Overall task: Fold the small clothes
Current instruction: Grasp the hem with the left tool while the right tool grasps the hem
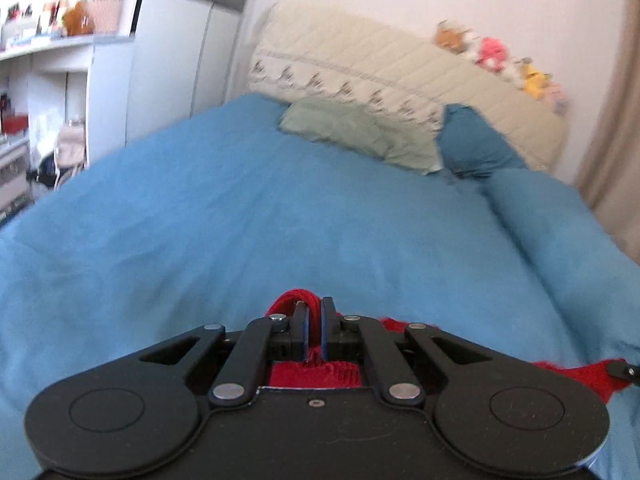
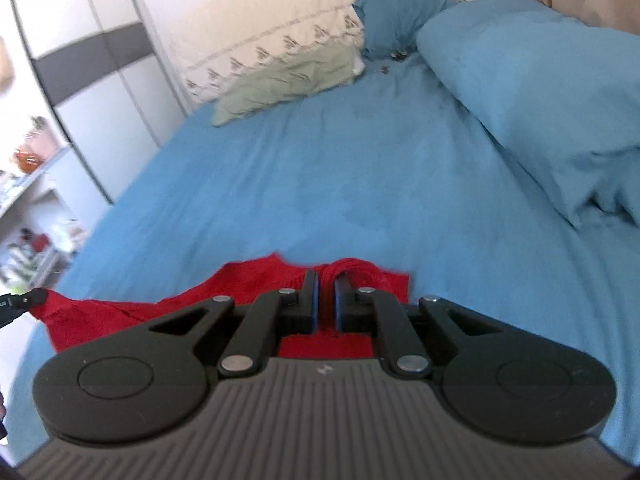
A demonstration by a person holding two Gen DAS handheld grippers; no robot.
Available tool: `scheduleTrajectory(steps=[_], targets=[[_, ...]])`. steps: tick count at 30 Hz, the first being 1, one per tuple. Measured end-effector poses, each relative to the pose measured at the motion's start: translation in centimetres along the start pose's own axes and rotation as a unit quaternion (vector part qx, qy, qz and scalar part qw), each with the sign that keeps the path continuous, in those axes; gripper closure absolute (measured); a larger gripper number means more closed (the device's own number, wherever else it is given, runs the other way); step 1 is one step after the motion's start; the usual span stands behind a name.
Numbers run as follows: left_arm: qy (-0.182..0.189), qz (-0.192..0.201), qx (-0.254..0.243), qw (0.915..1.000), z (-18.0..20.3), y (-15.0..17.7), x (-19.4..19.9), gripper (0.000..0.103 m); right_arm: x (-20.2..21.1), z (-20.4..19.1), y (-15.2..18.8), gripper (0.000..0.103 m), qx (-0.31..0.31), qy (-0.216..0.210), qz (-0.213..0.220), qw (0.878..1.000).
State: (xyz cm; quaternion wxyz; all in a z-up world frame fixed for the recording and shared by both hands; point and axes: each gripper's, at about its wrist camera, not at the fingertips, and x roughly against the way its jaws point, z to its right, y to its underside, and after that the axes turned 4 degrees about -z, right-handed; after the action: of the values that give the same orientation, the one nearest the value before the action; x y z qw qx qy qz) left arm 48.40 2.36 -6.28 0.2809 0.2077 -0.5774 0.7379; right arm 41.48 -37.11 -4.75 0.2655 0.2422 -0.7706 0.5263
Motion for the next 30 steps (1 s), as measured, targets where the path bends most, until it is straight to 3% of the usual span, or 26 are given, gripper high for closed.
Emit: scheduleTrajectory(steps=[3, 7, 12, 16, 17, 18, 19, 20, 21, 22, 25, 27, 30], targets=[[-0.017, -0.026, 0.021, 0.9993, -0.5, -0.2, -6.3, 0.098, -6.8, 1.1, -1.5, 0.08, -0.002, 0.013, -0.022, 1.0], [-0.036, -0.055, 0.032, 0.9973, -1.4, 1.1, -12.5, 0.098, -14.1, 2.1, -0.7, 0.081, -0.002, 0.046, -0.048, 0.998], [-0.045, -0.06, 0.021, 0.9969, -2.6, 1.9, -15.4, 0.098, -17.2, 2.7, 0.4, 0.081, 0.01, 0.054, -0.04, 0.998], [-0.041, -0.063, 0.043, 0.9962, -3.0, 1.6, -16.4, 0.094, -18.1, 3.4, 0.8, 0.08, -0.012, 0.052, -0.042, 0.998], [-0.045, -0.058, 0.047, 0.9962, -2.8, 1.5, -15.9, 0.09, -18.2, 3.6, 0.6, 0.077, -0.013, 0.053, -0.042, 0.998], [-0.049, -0.052, 0.05, 0.9962, -3.0, 1.4, -15.2, 0.072, -18.0, 3.6, 0.7, 0.076, -0.015, 0.055, -0.04, 0.998], [-0.051, -0.044, 0.053, 0.9963, -2.9, 1.3, -14.6, 0.057, -17.6, 3.6, 0.7, 0.067, -0.017, 0.055, -0.03, 0.998], [-0.051, -0.031, 0.053, 0.9968, -2.9, 1.0, -13.8, 0.027, -17.2, 3.4, 0.6, 0.04, -0.019, 0.057, -0.019, 0.998], [-0.053, -0.016, 0.05, 0.9972, -2.9, 0.6, -12.7, 0.014, -16.3, 3.3, 0.6, 0.025, -0.019, 0.06, -0.005, 0.998], [-0.054, 0.001, 0.042, 0.9977, -2.9, 0.3, -11.4, 0.012, -15.1, 3.2, 0.6, 0.008, -0.014, 0.064, 0.018, 0.998], [-0.046, 0.016, -0.006, 0.9988, -2.4, 0.1, -7.9, 0.012, -12.1, 2.5, 0.6, 0.007, 0.018, 0.052, 0.051, 0.997], [-0.047, 0.012, -0.028, 0.9984, -2.0, 1.0, -5.6, 0.008, -10.1, 1.8, 1.3, 0.007, 0.044, 0.05, 0.059, 0.996], [-0.017, -0.013, -0.051, 0.9985, -1.5, 3.4, -3.6, 0.002, -7.4, 1.1, 3.8, 0.005, 0.081, 0.04, 0.056, 0.994]])
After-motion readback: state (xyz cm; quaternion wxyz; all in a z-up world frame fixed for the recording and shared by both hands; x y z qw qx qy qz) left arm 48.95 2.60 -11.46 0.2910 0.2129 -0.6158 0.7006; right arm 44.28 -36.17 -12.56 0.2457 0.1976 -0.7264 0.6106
